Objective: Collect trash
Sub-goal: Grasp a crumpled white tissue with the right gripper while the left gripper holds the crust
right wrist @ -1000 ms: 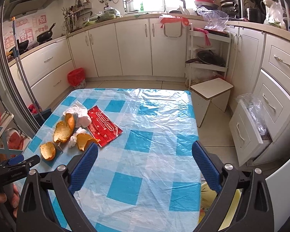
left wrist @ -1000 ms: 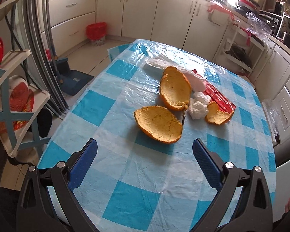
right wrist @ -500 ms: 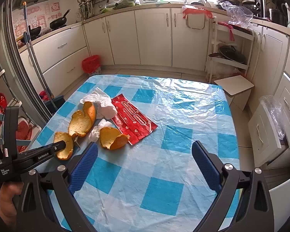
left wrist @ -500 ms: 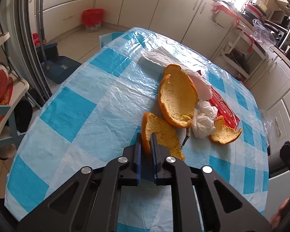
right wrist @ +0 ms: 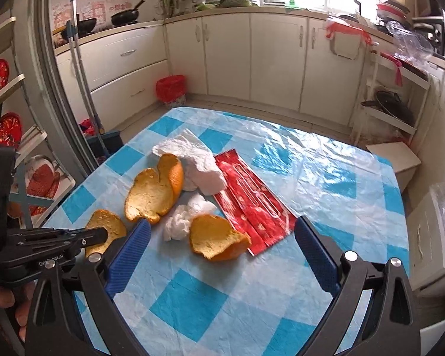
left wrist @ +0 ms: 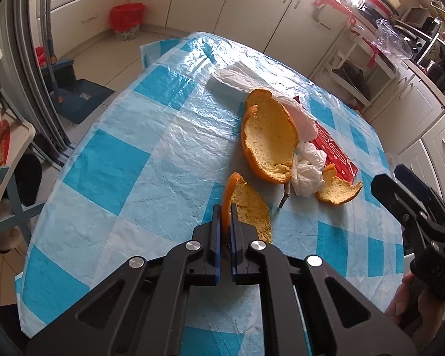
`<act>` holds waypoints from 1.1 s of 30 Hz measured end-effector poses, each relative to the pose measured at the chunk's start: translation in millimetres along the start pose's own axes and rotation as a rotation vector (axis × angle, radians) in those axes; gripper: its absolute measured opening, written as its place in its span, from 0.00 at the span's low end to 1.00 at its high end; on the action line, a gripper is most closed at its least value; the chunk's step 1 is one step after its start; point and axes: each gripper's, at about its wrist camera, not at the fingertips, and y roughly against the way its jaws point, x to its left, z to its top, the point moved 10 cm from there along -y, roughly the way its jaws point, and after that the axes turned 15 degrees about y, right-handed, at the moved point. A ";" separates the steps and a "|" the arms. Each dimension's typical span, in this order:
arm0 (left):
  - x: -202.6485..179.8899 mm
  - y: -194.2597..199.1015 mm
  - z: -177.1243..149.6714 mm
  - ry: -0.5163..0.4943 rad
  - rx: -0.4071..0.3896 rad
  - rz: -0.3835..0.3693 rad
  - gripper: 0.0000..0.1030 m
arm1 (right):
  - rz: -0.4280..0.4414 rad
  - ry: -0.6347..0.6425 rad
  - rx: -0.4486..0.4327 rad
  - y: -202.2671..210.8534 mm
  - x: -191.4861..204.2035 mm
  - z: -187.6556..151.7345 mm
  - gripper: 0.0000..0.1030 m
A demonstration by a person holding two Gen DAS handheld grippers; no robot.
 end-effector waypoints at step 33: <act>0.3 7.8 -21.3 -0.027 0.073 -0.059 0.05 | 0.414 0.056 0.038 39.3 55.1 -31.6 0.21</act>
